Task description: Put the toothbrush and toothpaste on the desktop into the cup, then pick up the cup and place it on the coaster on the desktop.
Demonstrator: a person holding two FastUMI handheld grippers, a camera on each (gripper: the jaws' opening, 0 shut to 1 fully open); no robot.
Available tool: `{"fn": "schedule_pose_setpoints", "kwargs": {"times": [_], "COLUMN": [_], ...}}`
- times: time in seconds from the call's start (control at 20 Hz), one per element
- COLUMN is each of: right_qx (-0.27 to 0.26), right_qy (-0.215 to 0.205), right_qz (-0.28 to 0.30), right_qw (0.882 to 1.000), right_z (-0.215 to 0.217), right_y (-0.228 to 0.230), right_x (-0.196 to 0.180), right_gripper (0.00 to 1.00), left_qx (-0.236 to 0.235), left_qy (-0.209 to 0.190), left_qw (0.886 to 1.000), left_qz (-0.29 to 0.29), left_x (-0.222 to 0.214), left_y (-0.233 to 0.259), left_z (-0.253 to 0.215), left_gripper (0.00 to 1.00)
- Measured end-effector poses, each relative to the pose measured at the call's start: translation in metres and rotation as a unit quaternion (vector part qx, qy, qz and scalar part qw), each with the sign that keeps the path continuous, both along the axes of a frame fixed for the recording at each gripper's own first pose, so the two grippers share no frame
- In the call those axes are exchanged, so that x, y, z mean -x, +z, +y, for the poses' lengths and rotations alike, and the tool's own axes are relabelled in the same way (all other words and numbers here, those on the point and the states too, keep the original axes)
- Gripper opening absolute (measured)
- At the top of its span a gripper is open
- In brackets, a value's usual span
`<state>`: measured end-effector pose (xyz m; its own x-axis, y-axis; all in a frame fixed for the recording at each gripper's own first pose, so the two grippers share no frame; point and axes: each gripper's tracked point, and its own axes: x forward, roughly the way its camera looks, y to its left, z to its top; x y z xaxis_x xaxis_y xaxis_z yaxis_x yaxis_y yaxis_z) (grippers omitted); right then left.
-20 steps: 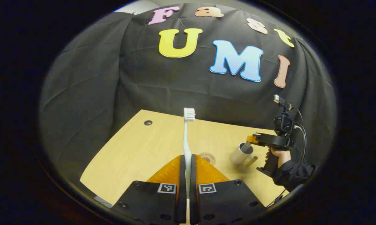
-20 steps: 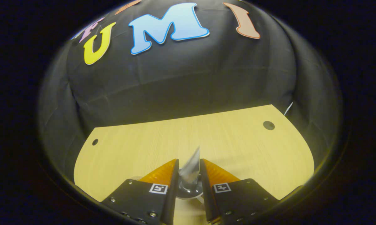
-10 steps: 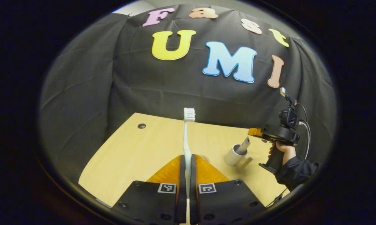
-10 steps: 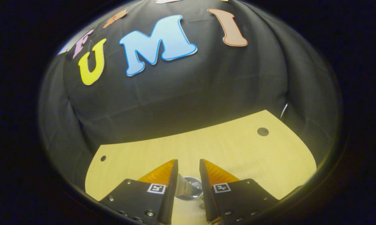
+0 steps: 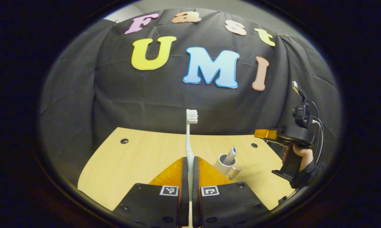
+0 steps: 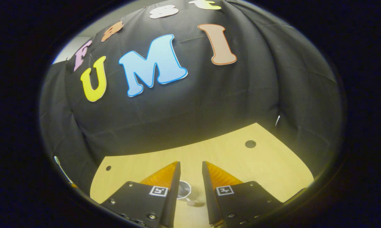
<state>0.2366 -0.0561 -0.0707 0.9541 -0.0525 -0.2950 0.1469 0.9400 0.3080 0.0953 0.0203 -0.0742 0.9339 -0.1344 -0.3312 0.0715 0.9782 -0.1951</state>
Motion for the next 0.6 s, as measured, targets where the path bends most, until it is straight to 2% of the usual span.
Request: {"fn": "schedule_pose_setpoints", "kwargs": {"times": [0.4, 0.6], "right_qx": [-0.012, -0.021], "right_qy": [-0.026, -0.045], "right_qz": [0.006, 0.016], "right_qw": [1.0, 0.999], "right_z": [-0.029, -0.048], "right_y": [-0.005, -0.013], "right_x": [0.048, 0.068], "right_gripper": [0.37, 0.37], "left_qx": [-0.026, -0.022], "left_qy": [-0.065, -0.088], "left_qw": [0.995, 0.992], "left_qz": [-0.075, -0.082], "left_x": [-0.049, -0.074], "left_y": [0.025, 0.015], "left_z": [-0.054, -0.082], "left_gripper": [0.13, 0.12]}}
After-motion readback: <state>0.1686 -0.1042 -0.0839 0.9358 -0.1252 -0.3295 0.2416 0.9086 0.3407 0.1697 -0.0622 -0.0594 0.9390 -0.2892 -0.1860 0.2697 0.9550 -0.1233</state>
